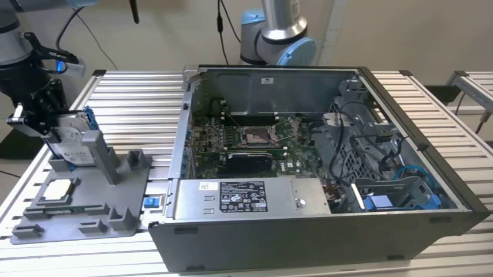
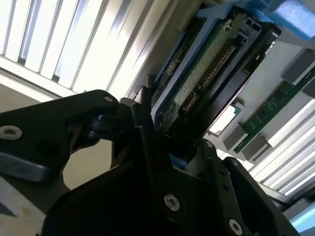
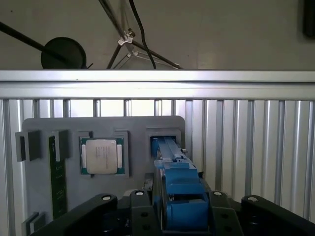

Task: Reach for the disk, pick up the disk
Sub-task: 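Pick up the disk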

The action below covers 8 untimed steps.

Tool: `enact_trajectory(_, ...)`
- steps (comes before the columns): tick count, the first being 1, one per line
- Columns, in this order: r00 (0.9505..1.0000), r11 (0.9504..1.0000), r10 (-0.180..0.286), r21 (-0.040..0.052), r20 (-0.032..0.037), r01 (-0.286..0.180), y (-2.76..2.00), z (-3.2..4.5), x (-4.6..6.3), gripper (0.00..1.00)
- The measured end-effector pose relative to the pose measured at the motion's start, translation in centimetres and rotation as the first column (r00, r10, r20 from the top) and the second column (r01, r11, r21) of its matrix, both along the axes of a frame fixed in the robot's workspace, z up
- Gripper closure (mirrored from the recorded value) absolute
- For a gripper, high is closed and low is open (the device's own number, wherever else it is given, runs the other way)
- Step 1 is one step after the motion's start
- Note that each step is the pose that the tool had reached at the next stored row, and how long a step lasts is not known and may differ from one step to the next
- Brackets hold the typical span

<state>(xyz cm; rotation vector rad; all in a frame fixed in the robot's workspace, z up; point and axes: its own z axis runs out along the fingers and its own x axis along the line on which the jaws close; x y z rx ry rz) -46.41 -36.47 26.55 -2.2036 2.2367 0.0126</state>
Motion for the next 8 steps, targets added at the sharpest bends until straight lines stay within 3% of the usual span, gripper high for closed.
enact_trajectory(8,1.0,1.0,0.0,0.0,0.0,0.0,0.0,-0.03,0.0,1.0)
